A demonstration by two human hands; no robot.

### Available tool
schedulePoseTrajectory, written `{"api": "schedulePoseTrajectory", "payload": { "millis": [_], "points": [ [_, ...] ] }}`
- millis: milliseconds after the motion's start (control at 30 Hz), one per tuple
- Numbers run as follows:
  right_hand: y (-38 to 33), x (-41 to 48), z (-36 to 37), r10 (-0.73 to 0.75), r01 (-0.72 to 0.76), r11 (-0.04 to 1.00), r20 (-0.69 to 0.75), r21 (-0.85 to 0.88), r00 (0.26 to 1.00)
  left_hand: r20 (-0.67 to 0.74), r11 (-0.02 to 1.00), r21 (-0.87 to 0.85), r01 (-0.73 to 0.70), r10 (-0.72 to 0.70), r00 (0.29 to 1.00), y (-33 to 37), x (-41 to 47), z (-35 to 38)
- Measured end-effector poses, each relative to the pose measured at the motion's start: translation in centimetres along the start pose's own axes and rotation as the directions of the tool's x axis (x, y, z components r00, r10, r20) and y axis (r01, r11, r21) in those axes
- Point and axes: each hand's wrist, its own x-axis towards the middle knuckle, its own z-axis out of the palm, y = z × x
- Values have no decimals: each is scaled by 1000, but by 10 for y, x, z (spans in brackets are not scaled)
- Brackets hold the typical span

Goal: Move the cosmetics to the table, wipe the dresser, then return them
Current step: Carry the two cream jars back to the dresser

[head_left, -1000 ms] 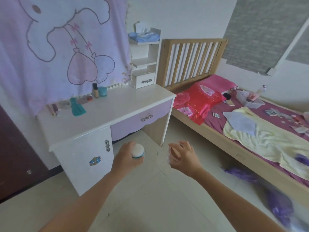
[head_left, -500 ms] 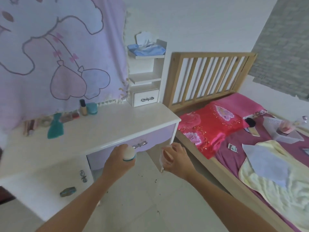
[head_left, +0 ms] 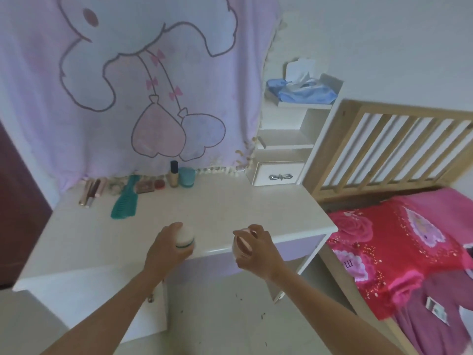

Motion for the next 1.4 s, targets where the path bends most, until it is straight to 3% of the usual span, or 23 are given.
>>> {"api": "schedulePoseTrajectory", "payload": {
  "millis": [233, 567, 900, 1100, 1233, 1400],
  "points": [
    [-15, 105, -6, 67, -67, 997, -10, -23, 998, -8, 1000, -1, -22, 22, 1000, -16, 93, -7],
    [2, 159, 29, 159, -146, 986, 170, -86, 973, 99, 995, 82, 51, -59, 993, -53, 126, 18],
    [37, 247, 21, 98, -87, 994, 188, -64, 977, 106, 976, 212, 41, -65, 992, -25, 196, 62],
    [77, 302, 23, 66, -58, 997, 188, -46, 980, 109, 952, 303, -40, 7, 994, -5, 246, 97],
    [100, 335, 25, -23, 33, 998, 190, -48, 981, 225, 909, 416, -15, -87, 970, 13, 283, 115],
    [115, 373, 31, -150, 165, 985, 217, -56, 965, 288, 840, 536, -85, -88, 954, 20, 321, 125]
  ]
}}
